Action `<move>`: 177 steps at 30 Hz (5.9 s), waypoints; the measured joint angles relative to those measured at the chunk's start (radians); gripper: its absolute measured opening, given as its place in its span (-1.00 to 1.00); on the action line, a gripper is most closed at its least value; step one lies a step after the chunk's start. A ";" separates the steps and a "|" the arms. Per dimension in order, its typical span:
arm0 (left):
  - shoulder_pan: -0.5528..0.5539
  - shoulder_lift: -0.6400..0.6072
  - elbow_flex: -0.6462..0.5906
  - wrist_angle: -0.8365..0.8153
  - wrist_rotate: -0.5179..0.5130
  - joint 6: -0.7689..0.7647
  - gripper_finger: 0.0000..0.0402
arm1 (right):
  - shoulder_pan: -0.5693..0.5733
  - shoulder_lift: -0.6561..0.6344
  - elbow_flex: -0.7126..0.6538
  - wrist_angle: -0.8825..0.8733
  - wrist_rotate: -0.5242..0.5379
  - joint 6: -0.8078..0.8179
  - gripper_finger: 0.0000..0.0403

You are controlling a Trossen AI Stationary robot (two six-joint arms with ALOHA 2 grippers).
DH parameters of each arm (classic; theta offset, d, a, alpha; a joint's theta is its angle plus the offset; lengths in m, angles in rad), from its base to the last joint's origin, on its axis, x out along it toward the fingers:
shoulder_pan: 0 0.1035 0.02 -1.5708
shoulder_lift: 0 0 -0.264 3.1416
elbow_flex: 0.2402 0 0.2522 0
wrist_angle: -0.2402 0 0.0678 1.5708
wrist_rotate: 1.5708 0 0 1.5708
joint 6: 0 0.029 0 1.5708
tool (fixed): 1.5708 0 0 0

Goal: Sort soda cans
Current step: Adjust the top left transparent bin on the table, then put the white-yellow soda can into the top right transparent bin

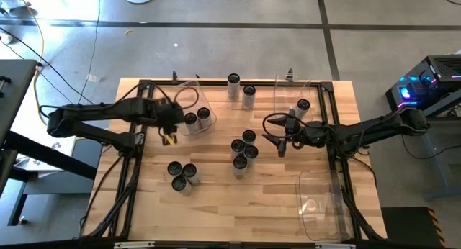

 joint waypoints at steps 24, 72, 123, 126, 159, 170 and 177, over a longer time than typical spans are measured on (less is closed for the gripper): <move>0.720 0.133 0.034 0.176 -0.123 -0.222 -1.00 | 0.000 0.000 0.000 -0.007 0.000 -0.040 0.45; 0.607 0.269 0.025 0.669 -0.170 -0.019 -1.00 | -0.008 -0.002 0.038 0.014 0.091 -0.042 0.45; 0.266 -0.005 -0.432 1.284 -0.125 -0.029 -1.00 | -0.637 0.688 0.607 -0.342 -0.446 -0.184 0.45; 0.253 -0.005 -0.432 1.287 -0.123 -0.025 -1.00 | -0.635 0.714 0.607 -0.328 -0.452 -0.198 0.42; 0.057 0.026 -0.370 1.765 0.660 0.031 -0.15 | -0.185 0.080 0.606 -0.548 -0.804 -0.564 0.19; 0.057 0.282 -0.187 1.757 0.976 -0.172 0.58 | -0.137 0.127 0.606 -0.388 -0.929 -0.654 0.19; 0.049 0.446 -0.031 1.758 1.169 -0.231 0.61 | -0.137 0.128 0.606 -0.388 -0.924 -0.645 0.19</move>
